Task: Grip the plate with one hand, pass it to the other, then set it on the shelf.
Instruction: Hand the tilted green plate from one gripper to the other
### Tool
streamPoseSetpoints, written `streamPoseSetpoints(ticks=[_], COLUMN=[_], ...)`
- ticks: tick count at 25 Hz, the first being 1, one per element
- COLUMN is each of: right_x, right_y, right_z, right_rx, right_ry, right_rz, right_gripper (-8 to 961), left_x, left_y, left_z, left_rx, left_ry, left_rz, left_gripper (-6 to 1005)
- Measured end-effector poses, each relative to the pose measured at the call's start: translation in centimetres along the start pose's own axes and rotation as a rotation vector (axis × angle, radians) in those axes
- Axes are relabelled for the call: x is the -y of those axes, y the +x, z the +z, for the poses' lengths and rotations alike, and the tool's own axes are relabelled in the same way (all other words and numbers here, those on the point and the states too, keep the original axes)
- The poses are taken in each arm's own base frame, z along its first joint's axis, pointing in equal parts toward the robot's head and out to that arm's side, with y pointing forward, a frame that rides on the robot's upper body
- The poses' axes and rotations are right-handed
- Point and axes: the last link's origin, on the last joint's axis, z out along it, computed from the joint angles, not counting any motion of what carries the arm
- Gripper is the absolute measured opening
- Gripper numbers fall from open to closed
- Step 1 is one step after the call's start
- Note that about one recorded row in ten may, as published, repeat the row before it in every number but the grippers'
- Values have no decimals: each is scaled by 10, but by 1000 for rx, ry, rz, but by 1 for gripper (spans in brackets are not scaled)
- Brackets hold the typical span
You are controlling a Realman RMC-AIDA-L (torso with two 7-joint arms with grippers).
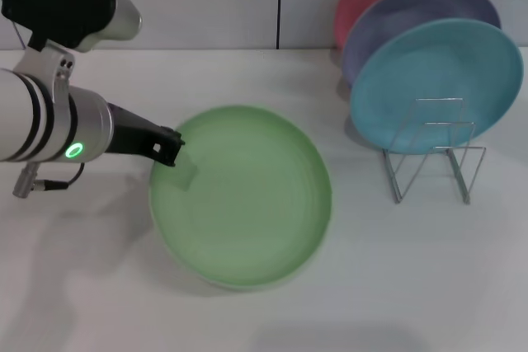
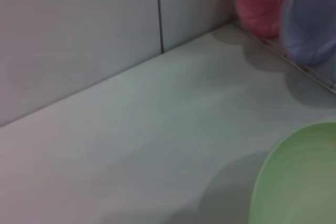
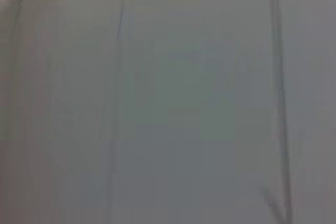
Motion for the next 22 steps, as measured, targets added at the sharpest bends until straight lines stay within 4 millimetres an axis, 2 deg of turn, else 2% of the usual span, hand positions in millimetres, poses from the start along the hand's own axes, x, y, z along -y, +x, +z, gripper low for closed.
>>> streamPoseSetpoints(ticks=[5,8,12,14,17,22], right_x=[-23,-27,-27,-26,-23,-29], right_y=[-46,-70,-87,-85,-66,-34], right_z=[10,-4,-22,-26,-22,1], right_rx=[-286,-440,-562,-623,-728,-800], right_ry=[-44,-4,-27,-34,-14,-17], right_rz=[110,187,300,319,348,354], right_gripper=[783,782,782,783,779,769], left_x=[6,8,12,13,14,17], left_y=[5,6,9,12,13,15], left_z=[-2,-3,-5,-7,-9,-11], left_rx=[-22,-29,-39,-45,-52,-62], left_ry=[16,26,37,40,44,53], left_rz=[-10,-9,-9,-7,-8,-8], left_gripper=[29,29,30,30,30,30])
